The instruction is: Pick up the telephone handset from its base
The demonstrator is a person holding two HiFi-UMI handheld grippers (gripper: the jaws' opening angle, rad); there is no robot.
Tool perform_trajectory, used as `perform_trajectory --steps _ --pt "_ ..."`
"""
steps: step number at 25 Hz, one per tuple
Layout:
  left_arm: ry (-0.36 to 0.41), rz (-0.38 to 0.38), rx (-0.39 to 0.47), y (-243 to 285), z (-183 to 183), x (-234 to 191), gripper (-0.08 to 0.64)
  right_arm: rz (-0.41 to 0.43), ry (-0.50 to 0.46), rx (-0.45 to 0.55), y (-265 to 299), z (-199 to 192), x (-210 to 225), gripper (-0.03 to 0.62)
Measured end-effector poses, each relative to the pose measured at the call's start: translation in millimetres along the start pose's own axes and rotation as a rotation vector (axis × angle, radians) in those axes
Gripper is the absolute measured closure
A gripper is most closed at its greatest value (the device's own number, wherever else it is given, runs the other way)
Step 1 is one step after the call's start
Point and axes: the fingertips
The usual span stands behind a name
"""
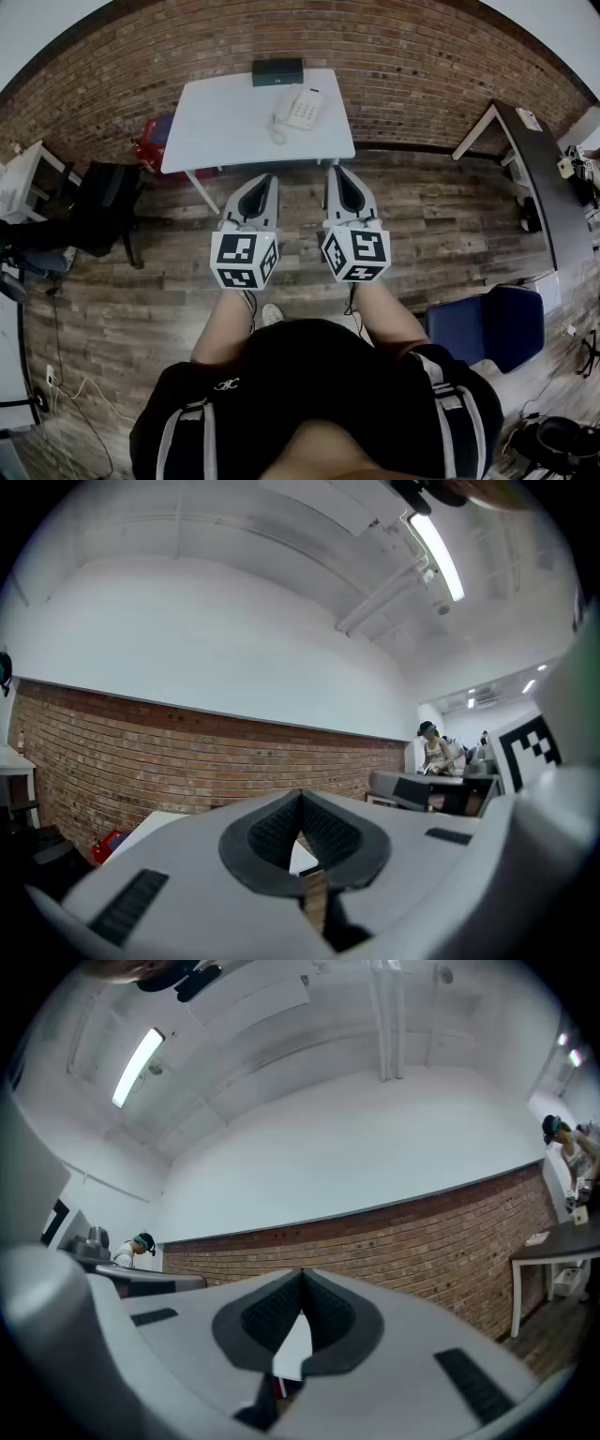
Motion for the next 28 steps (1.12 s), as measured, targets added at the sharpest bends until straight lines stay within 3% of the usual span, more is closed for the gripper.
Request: perform_trajectory --steps 12,28 --pt "0.019 0.086 -0.035 -1 -11 -28 0.558 -0.024 -0.015 -0.011 11 -3 -5 0.592" --pt "0.009 0.045 -0.013 14 -10 -113 0.558 -0.024 0.025 -0.033 81 -24 -53 0.592"
Point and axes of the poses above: the fingertips, and each gripper's own axes: y forward along the fingers, x to its right, z out of its top, and after that the axes turned 10 degrees about -x, right-handed
